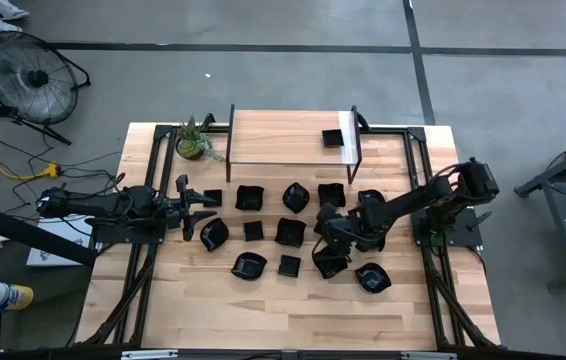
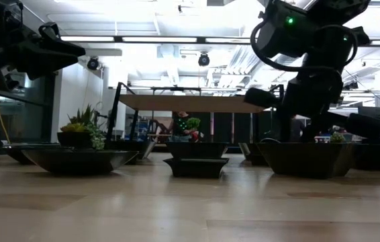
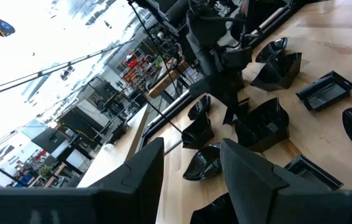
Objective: Pick & Place Mini shaped plates
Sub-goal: Stack the black square plate on top of the black square plate on the shelf
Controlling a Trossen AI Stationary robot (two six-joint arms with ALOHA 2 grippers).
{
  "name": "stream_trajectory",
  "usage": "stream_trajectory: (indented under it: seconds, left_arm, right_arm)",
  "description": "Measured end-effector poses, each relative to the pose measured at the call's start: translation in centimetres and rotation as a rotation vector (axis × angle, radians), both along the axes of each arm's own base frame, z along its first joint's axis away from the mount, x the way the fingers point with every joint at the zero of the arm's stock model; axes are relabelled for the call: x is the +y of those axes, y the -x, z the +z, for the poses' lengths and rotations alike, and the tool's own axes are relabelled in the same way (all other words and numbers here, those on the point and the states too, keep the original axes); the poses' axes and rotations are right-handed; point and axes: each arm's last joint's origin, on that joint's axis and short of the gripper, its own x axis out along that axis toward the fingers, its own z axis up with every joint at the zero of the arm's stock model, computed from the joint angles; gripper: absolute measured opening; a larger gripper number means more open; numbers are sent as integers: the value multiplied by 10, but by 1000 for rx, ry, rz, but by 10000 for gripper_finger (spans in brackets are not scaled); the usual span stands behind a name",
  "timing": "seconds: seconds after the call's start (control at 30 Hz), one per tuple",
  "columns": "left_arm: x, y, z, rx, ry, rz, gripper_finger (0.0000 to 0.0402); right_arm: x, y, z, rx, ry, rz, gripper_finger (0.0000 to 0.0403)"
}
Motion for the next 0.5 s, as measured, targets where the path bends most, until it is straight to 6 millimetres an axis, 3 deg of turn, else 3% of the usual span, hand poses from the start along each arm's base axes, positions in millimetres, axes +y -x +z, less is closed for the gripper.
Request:
stream_trajectory:
  seconds: [0.5]
  left_arm:
    - [0, 0, 0, 0, 0, 0, 154]
  right_arm:
    - [4, 0, 1, -19, -7, -30, 3]
